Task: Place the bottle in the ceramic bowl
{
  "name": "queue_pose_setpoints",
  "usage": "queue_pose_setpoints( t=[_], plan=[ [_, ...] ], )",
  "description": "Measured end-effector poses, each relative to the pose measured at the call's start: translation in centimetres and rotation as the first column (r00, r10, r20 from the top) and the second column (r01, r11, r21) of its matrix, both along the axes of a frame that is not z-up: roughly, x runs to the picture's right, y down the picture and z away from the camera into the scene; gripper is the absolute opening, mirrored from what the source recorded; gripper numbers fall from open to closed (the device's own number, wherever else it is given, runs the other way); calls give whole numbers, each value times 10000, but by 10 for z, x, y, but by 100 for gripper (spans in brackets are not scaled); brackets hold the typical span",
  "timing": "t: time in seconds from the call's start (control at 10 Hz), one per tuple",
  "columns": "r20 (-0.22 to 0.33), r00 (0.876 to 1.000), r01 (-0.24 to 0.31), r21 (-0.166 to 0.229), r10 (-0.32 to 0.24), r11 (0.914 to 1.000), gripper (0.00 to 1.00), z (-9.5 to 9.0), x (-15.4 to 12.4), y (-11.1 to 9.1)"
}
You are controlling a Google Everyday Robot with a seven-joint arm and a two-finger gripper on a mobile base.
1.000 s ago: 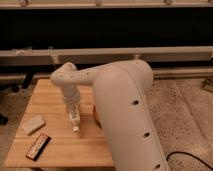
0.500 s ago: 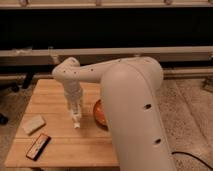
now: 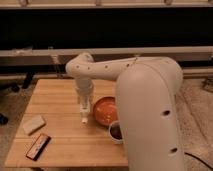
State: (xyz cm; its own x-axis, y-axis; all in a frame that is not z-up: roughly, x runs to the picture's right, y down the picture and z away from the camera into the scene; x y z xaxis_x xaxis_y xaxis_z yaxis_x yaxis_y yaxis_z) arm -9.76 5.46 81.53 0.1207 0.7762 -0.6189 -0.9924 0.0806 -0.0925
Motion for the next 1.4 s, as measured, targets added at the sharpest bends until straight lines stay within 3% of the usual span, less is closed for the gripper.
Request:
queue_pose_setpoints(
  t=[0.3,0.6,1.0,1.1,1.4],
  plan=[
    [-585,9958,-704,136,711,9974,7,-3,42,-7],
    [-1112,9852,-1282,295,1307,9913,39,-8,73,-4],
    [-1388,9742,-1722,514,1778,9837,77,-7,94,4],
    [-1378,9730,-1799,487,1850,9825,79,-6,98,7],
    [-1471,9677,-2013,387,2049,9788,70,-3,113,15]
  ],
)
